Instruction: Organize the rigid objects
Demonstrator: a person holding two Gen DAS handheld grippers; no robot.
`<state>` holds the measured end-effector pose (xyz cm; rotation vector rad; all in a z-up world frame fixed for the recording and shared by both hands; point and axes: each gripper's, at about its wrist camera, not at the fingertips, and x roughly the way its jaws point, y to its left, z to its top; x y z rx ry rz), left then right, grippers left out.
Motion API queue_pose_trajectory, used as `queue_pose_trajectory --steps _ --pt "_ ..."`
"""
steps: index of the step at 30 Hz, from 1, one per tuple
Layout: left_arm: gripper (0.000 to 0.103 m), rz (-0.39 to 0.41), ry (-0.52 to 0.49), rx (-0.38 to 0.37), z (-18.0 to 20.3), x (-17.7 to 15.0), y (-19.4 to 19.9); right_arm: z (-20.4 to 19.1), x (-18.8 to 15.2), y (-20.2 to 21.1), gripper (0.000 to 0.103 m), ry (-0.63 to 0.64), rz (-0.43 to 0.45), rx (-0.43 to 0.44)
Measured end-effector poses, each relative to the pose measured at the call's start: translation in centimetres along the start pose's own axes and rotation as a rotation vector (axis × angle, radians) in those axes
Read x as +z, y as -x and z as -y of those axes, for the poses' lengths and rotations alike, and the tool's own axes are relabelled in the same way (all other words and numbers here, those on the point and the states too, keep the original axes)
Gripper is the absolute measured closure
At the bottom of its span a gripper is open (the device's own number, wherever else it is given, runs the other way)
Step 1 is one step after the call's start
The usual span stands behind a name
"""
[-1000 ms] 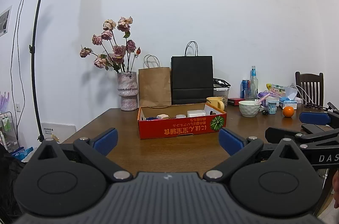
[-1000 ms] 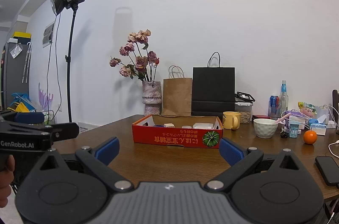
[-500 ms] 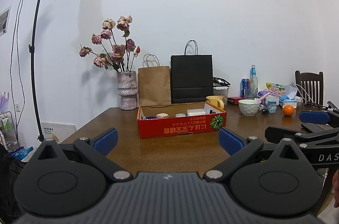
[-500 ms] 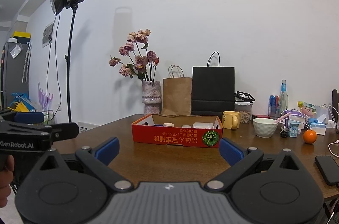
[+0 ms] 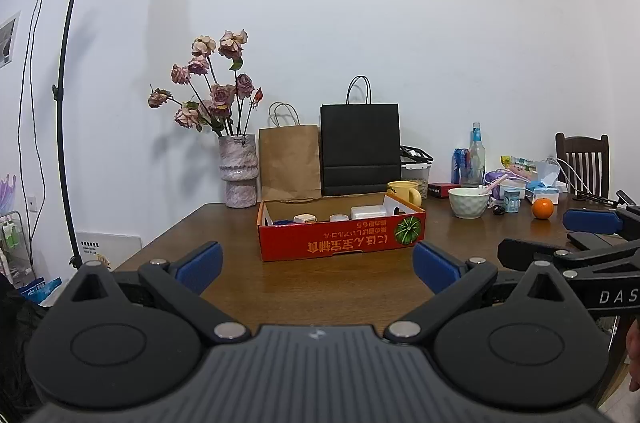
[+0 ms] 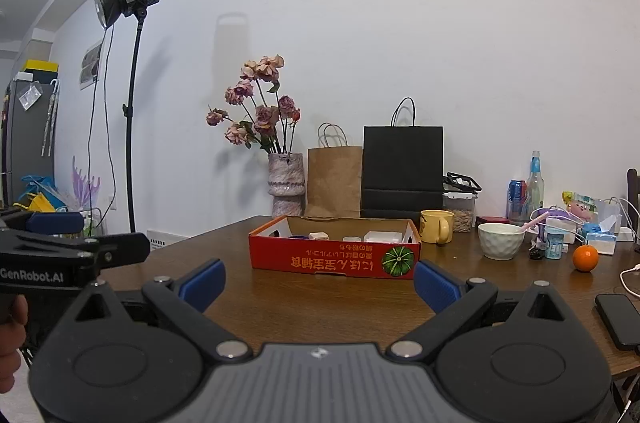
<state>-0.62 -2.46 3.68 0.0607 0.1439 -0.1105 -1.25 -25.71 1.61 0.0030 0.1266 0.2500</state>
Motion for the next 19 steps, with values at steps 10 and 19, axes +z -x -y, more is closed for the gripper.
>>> queue_pose_trajectory --steps 10,19 --pt "0.0 -0.001 0.0 0.0 0.04 -0.02 0.01 -0.1 0.0 -0.06 0.002 -0.002 -0.002 0.001" --pt "0.0 -0.046 0.003 -0.012 -0.06 -0.39 -0.53 -0.08 -0.3 -0.36 0.002 -0.017 -0.012 0.003"
